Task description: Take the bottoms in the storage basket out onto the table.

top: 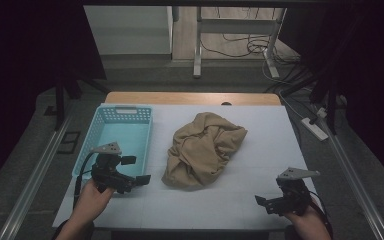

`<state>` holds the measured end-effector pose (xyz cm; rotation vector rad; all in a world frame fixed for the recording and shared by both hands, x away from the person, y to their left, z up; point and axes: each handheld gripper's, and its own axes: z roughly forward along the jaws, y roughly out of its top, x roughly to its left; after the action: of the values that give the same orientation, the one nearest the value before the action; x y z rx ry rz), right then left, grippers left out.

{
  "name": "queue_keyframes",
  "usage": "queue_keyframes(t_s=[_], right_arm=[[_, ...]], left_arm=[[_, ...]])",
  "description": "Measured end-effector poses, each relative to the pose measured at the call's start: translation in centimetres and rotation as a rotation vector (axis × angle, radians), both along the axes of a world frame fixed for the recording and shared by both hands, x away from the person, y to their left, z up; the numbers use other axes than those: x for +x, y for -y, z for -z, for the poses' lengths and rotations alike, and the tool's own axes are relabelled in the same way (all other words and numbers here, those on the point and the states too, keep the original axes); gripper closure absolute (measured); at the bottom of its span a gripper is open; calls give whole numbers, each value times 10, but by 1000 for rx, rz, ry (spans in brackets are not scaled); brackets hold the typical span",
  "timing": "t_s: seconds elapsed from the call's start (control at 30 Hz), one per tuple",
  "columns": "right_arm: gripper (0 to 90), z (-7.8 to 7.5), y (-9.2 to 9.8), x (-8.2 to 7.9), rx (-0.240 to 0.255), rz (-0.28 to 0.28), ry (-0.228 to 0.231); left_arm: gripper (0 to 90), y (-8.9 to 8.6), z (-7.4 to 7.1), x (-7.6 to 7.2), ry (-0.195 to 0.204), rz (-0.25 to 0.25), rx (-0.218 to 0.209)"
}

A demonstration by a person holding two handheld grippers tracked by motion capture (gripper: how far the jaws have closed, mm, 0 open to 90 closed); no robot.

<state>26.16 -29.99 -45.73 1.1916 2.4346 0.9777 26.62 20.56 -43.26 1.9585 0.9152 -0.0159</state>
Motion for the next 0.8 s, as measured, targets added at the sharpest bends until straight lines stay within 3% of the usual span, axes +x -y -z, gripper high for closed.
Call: queue_keyframes(t_s=[0.8], right_arm=[[9,0,-1,0,-3,4,1]], left_arm=[[0,-30,11,-25,3,-85,18]])
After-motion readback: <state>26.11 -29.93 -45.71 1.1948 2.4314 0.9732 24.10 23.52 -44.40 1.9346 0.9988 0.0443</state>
